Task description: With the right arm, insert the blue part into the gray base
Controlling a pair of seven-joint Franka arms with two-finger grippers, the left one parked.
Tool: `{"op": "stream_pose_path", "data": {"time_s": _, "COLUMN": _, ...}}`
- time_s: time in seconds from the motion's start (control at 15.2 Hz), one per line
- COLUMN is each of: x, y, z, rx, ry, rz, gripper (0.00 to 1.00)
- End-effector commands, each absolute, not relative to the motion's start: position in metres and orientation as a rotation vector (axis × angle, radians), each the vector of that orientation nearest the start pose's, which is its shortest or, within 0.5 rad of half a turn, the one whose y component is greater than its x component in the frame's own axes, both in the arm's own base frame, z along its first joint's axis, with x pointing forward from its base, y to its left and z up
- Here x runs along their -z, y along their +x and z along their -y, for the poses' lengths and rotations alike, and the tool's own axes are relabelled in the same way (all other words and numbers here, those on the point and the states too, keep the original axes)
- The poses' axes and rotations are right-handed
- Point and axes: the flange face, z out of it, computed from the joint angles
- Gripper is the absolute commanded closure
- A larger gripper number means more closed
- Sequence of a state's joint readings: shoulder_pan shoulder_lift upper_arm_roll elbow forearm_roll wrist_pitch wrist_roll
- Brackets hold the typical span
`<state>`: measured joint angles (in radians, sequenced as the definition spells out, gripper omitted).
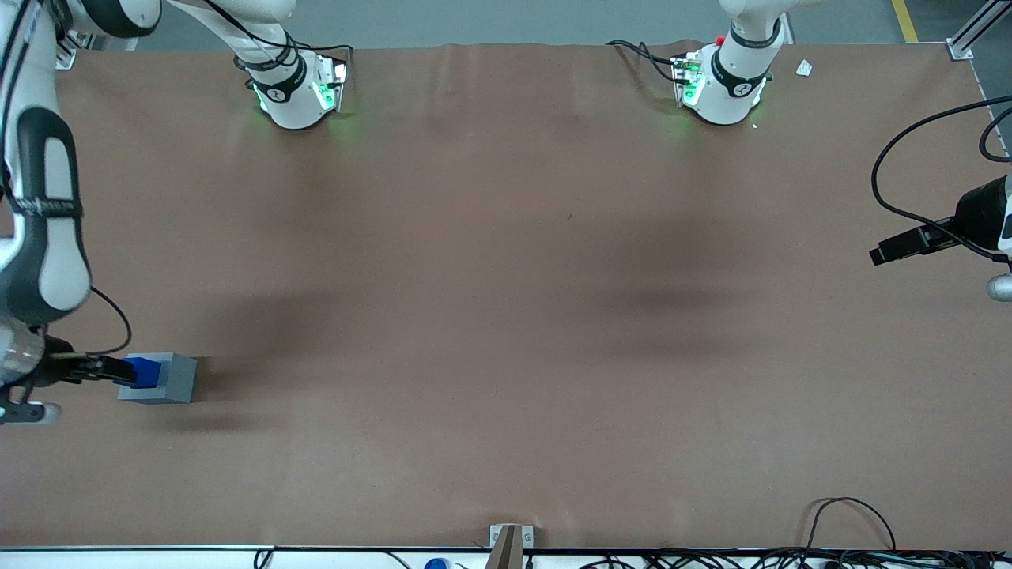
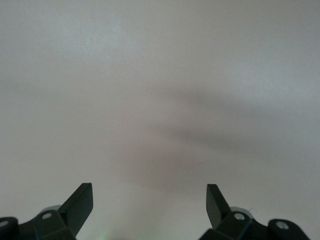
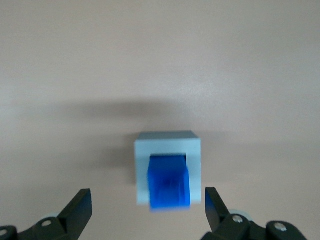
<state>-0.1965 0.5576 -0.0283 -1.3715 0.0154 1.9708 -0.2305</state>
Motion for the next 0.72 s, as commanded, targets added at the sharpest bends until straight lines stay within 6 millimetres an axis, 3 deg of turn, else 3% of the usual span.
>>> {"op": "stream_pose_path", "data": {"time_s": 0.0, "x": -0.482, "y": 0.666, "z": 0.136, "rx": 0.052, "ry": -3.149, "rz": 0.007, "gripper": 0.00}}
{"op": "stream_pose_path", "data": {"time_s": 0.2, "x": -0.567, "y": 0.629, "z": 0.100, "rx": 0.076, "ry": -3.149, "rz": -0.081, "gripper": 0.00}}
{"op": "stream_pose_path", "data": {"time_s": 0.33, "x": -0.600, "y": 0.606, "z": 0.070, "rx": 0.043, "ry": -3.174, "rz": -0.124, "gripper": 0.00}}
{"op": "stream_pose_path", "data": {"time_s": 0.46, "x": -0.621, "y": 0.579, "z": 0.047, "rx": -0.002, "ry": -3.206, "rz": -0.151, "gripper": 0.00}}
{"op": "stream_pose_path", "data": {"time_s": 0.66, "x": -0.630, "y": 0.551, "z": 0.034, "rx": 0.055, "ry": -3.207, "rz": -0.116, "gripper": 0.00}}
